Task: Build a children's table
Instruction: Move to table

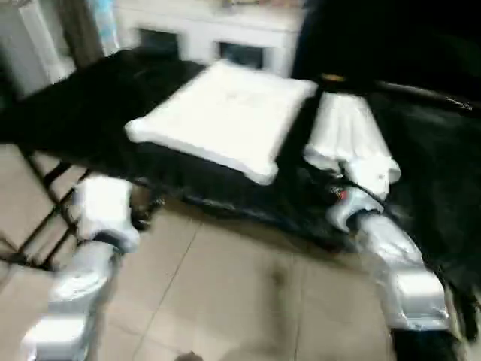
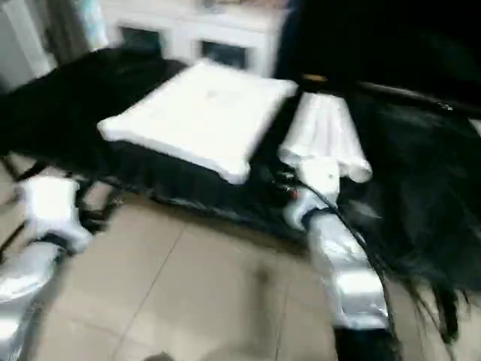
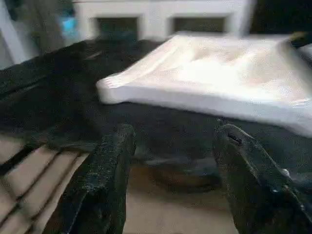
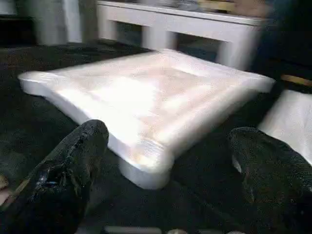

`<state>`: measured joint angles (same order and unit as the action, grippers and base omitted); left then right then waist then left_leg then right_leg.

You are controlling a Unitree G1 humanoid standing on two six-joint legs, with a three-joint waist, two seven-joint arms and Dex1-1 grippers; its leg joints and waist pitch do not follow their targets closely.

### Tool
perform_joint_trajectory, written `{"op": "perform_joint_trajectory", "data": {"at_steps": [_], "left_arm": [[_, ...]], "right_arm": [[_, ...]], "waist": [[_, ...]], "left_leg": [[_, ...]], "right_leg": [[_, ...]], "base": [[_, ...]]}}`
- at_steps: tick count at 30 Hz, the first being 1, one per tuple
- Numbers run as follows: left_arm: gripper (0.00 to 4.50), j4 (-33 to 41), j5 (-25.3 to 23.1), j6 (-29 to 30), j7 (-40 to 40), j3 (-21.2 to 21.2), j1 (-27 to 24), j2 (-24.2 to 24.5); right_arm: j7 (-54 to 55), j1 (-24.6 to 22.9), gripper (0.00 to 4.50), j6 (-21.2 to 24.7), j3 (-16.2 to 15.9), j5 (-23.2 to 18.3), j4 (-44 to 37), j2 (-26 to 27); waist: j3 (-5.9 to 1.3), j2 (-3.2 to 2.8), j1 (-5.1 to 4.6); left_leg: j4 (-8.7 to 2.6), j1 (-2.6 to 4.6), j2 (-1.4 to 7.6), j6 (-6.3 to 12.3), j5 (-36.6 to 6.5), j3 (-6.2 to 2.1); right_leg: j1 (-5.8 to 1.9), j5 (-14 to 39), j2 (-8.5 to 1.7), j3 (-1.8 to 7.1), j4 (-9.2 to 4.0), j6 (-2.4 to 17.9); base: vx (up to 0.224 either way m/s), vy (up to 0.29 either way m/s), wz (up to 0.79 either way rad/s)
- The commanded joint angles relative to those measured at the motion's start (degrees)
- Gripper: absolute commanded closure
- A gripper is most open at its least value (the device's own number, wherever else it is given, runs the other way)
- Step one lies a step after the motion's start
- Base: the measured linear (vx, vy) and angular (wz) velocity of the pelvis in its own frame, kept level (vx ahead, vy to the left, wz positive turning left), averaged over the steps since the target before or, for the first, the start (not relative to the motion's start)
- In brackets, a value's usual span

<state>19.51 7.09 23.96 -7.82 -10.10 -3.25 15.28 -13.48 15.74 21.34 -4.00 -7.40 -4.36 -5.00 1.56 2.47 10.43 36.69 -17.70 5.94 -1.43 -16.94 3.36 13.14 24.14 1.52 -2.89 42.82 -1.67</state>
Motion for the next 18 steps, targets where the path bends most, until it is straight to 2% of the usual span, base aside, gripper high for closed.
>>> {"op": "perform_joint_trajectory", "data": {"at_steps": [1, 2, 3, 4, 5, 6, 7, 8, 9, 10, 11, 12, 13, 14, 15, 16, 17, 18], "left_arm": [[1.65, 1.1, -0.3, 0.7, 0.9, 1.1, 1.0, -1.3], [1.65, 1.1, 0.1, 0.8, 0.8, 1.0, 1.2, -1.4], [1.65, 1.2, -0.1, 0.8, 0.8, 1.1, 1.3, -1.3], [1.65, 1.3, -0.8, 0.7, 0.9, 1.6, 1.6, -0.4], [1.65, 1.4, -0.8, 1.0, 0.9, 1.4, 2.0, 0.0], [1.65, 1.4, -0.7, 1.2, 0.9, 1.3, 2.1, 0.1], [1.65, 1.3, -0.4, 1.2, 0.7, 0.9, 2.5, 0.5], [1.65, 1.1, -0.2, 1.2, 0.4, 0.6, 2.8, 0.8], [1.65, 1.0, -0.1, 1.2, 0.3, 0.4, 3.0, 1.0], [1.65, 0.2, -0.5, 0.9, -0.5, 0.7, 3.6, 2.0], [1.65, 0.2, -0.5, 0.9, -0.5, 0.7, 3.6, 2.0], [1.65, -0.2, -0.5, 0.9, -0.9, 0.8, 4.1, 2.2], [1.65, -0.7, -0.8, 0.8, -1.3, 0.8, 4.8, 2.4], [1.65, -0.7, -0.8, 0.8, -1.3, 0.8, 4.8, 2.4], [1.65, -1.0, -1.0, 0.9, -1.5, 1.0, 5.2, 2.5], [1.65, -2.3, -1.0, 0.9, -2.2, 1.7, 7.1, 3.0], [1.65, -2.3, -1.0, 0.9, -2.2, 1.7, 7.1, 3.0], [1.65, -3.7, -1.0, 0.8, -2.9, 2.4, 8.9, 3.4]], "right_arm": [[-0.6, -0.6, 0.0, -0.6, 0.3, 0.8, 1.0, -1.9], [-0.8, -0.5, 0.0, -0.3, 0.4, 0.4, 1.0, -1.9], [-1.0, -0.3, 0.0, -0.1, 0.3, 0.3, 1.1, -1.9], [-1.7, -0.1, 0.0, -0.5, -0.3, 0.9, 1.5, -1.9], [-1.8, -0.1, 0.0, -0.6, -0.3, 0.8, 1.7, -1.6], [-1.8, -0.1, 0.0, -0.7, -0.2, 0.7, 1.8, -1.5], [-1.7, -0.1, 0.0, -0.8, 0.2, 0.2, 1.8, -0.9], [-1.4, -0.1, 0.0, -0.5, 0.7, -0.3, 1.9, -0.5], [-1.2, -0.1, 0.0, -0.2, 1.2, -0.8, 2.0, -0.1], [-0.8, -0.4, 0.0, 0.1, 1.5, -0.7, 1.9, 0.1], [-0.8, -0.4, 0.0, 0.1, 1.5, -0.7, 1.9, 0.1], [-0.4, -0.7, 0.0, -0.3, 1.5, -0.6, 1.7, 0.1], [0.1, -1.0, 0.0, -0.5, 1.4, -0.8, 1.5, 0.1], [0.1, -1.0, 0.0, -0.5, 1.4, -0.8, 1.5, 0.1], [0.3, -1.2, 0.0, -0.4, 1.5, -1.0, 1.4, 0.0], [1.3, -2.1, 0.0, -0.4, 1.7, -0.6, 1.0, 0.2], [1.3, -2.1, 0.0, -0.4, 1.7, -0.6, 1.0, 0.2], [2.2, -2.8, 0.0, -0.3, 1.9, -0.2, 0.6, 0.6]], "waist": [[-4.43, -1.22, -4.22], [-3.91, -1.39, -4.3], [-3.56, 0.31, -4.45], [-3.57, 1.8, -6.64], [-3.45, 5.4, -6.5], [-2.54, 5.16, -5.52], [-2.22, 3.43, -6.29], [-2.09, 5.11, -6.41], [-1.68, 4.24, -5.75], [-1.27, 1.5, -5.4], [-1.27, 1.5, -5.4], [-1.63, -1.64, -6.22], [-2.01, -4.11, -9.42], [-2.78, -2.91, -8.51], [-2.66, -3.48, -8.68], [-2.72, -3.59, -8.79], [-2.68, -3.45, -8.69], [-2.72, -1.42, -9.09]], "left_leg": [[-3.83, 10.6, 10.46, 23.02, 25.6, -8.92], [-4.06, 8.93, 8.7, 21.81, 26.0, -6.94], [-6.2, 5.7, 4.54, 26.06, 25.8, -8.36], [-4.9, 4.95, -0.3, 26.57, 23.9, -7.06], [-0.85, -1.58, -7.27, 18.28, 11.5, -1.26], [1.87, -3.68, -5.94, 14.32, 1.6, -0.52], [8.17, -1.79, -1.13, 3.54, -5.6, -1.37], [9.13, -4.48, -0.15, 0.6, -5.5, -0.95], [8.21, -5.12, 1.51, -2.14, -1.8, -0.83], [2.93, -4.93, 3.82, -1.86, 4.6, -0.45], [2.93, -4.93, 3.82, -1.86, 4.6, -0.45], [-4.87, -2.39, 4.6, -0.48, 9.3, 0.3], [-7.65, 4.67, 7.89, 3.07, -0.7, -4.95], [-5.98, 7.12, 9.36, 7.09, -3.1, -5.82], [-5.66, 6.76, 9.05, 9.0, -0.1, -5.78], [-5.68, 6.66, 8.12, 13.13, 8.4, -5.13], [-6.03, 6.35, 7.88, 14.91, 10.9, -4.25], [-6.61, 6.18, 8.02, 18.36, 12.6, -2.88]], "right_leg": [[12.29, -0.8, -4.47, -0.58, 3.27, -6.2], [12.99, -3.6, -4.27, -0.92, 3.89, -6.1], [12.88, -8.5, -3.4, -1.05, 4.03, -5.5], [13.27, -16.4, -4.76, 1.75, -3.09, -2.3], [3.56, -22.6, -7.74, 6.26, -8.86, -3.8], [1.24, -13.8, -14.5, 8.62, -13.04, -1.7], [2.1, -4.8, -20.35, 13.11, -15.67, 11.8], [-0.56, -3.5, -18.35, 12.29, -14.22, 19.4], [-1.65, -5.9, -17.35, 10.57, -13.97, 27.4], [-0.71, -6.5, -14.47, 6.06, -14.45, 27.9], [-0.71, -6.5, -14.47, 6.06, -14.45, 27.9], [-0.01, -2.1, -7.59, 0.48, -12.39, 19.5], [8.6, 1.1, -2.33, -2.52, -2.06, 9.7], [11.24, -0.5, -3.96, -1.81, 0.07, 3.4], [11.99, -2.5, -4.14, -1.71, 0.53, 1.3], [13.32, -5.4, -4.42, -2.02, 1.21, -1.1], [13.82, -7.5, -4.54, -2.14, 1.27, -1.6], [14.76, -12.4, -5.55, -1.52, 0.0, -0.6]], "base": [[0.249, 0.002, -0.11], [0.249, 0.002, -0.11], [0.198, 0.001, 0.0], [0.184, -0.049, 0.3], [0.184, -0.049, 0.3], [0.197, -0.064, 0.74], [0.203, 0.003, 0.6], [0.203, 0.003, 0.6], [0.205, 0.05, 0.18], [0.198, 0.033, 0.12], [0.198, 0.033, 0.12], [0.204, 0.079, 0.11], [0.229, 0.1, 0.13], [0.229, 0.1, 0.13], [0.212, 0.07, 0.11], [0.173, 0.054, 0.03], [0.173, 0.054, 0.03], [0.144, 0.012, -0.01]]}}
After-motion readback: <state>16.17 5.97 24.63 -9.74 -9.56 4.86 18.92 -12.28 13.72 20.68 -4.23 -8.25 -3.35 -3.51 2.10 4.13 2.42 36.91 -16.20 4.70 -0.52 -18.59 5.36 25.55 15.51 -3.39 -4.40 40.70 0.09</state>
